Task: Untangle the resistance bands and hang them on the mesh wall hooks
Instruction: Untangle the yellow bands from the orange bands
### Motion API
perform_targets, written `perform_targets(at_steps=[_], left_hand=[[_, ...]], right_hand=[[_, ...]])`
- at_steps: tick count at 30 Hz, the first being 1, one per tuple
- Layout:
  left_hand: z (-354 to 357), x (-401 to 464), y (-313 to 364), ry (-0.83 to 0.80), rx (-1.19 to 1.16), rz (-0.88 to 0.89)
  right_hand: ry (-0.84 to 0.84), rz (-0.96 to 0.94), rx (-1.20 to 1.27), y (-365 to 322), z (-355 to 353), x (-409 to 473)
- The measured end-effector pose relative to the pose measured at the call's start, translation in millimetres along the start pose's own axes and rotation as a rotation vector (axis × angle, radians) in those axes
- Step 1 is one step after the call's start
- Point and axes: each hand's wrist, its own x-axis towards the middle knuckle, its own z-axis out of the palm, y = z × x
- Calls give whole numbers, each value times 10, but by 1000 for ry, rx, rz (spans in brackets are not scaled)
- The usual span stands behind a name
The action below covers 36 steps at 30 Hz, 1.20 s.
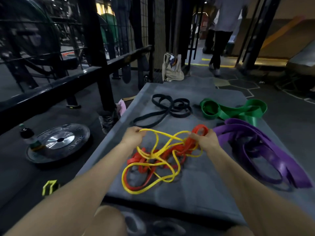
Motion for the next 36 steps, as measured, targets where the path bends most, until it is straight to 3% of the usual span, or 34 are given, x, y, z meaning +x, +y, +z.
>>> perform_targets(at_steps=[6,10,14,19,22,23,25,27,30,32,36], left_hand=[[161,-304,55,-216,116,24],[425,-416,-23,-236,648,82],[582,-464,-187,-165,928,197],[544,-400,-169,-180,764,87],[524,-294,-170,-134,704,105],[513,-258,-153,-111,618,106],[469,-212,-88,-64,207,47],[400,-197,7,-42,-303,-118],[206,-161,31,-13,-837,-316],[69,-106,-14,-16,-1141,-393],[-142,-5,-167,59,-1519,-353]], right_hand=[[55,-44,10,-13,-45,-190],[40,-102,125,57,-79,-301],[11,-140,255,274,-67,-420],[-63,-130,411,372,-85,-408],[-67,-155,415,355,-113,-331],[-50,-162,405,352,-122,-299],[9,-170,364,326,-156,-256],[90,-185,326,268,-206,-238],[198,-172,341,232,-232,-230],[234,-116,461,196,-218,-240],[310,0,850,158,-246,-219]])
